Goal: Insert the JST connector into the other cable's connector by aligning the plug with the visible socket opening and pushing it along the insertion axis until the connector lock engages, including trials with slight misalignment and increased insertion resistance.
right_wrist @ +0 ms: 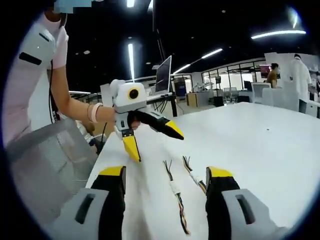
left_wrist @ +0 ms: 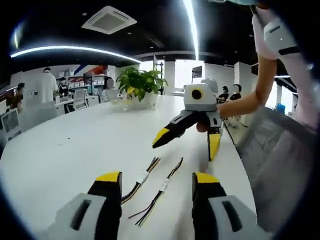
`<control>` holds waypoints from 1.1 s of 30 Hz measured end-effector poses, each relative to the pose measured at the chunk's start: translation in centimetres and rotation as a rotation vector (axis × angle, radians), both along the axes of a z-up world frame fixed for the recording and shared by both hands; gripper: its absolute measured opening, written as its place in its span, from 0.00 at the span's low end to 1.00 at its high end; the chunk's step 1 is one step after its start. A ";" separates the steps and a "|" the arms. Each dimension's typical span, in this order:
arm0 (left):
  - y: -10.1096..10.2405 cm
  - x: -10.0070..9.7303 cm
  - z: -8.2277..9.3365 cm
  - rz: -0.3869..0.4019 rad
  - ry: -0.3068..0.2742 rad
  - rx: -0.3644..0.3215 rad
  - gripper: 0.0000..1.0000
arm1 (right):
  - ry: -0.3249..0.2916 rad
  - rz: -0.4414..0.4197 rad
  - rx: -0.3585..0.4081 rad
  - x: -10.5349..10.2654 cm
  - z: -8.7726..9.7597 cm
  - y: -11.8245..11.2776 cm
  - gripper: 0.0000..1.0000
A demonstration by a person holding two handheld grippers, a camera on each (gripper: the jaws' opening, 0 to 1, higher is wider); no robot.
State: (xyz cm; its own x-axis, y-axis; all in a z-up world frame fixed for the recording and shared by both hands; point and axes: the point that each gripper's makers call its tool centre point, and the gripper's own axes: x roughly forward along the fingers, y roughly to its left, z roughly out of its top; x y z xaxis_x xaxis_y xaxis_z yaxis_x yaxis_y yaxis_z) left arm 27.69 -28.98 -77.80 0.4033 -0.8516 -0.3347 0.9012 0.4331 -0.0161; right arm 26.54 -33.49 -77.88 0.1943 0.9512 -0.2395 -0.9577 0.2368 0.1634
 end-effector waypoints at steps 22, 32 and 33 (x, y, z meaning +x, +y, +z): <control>0.6 -4.2 5.6 0.077 0.003 0.038 0.74 | -0.044 -0.096 -0.043 -2.7 5.6 -0.1 0.89; 3.1 -4.5 8.3 0.183 -0.018 0.014 0.81 | -0.039 -0.183 -0.070 -3.7 7.3 -1.9 0.89; 3.4 -4.6 8.4 0.191 -0.015 0.014 0.81 | -0.038 -0.203 -0.082 -3.7 7.4 -2.3 0.89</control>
State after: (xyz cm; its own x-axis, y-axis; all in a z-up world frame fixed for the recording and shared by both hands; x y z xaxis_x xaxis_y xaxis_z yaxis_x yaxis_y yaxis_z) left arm 23.12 -25.57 -69.38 0.5626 -0.7542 -0.3387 0.8024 0.5968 0.0039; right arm 22.84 -35.80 -70.52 0.3906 0.8693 -0.3030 -0.8939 0.4367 0.1007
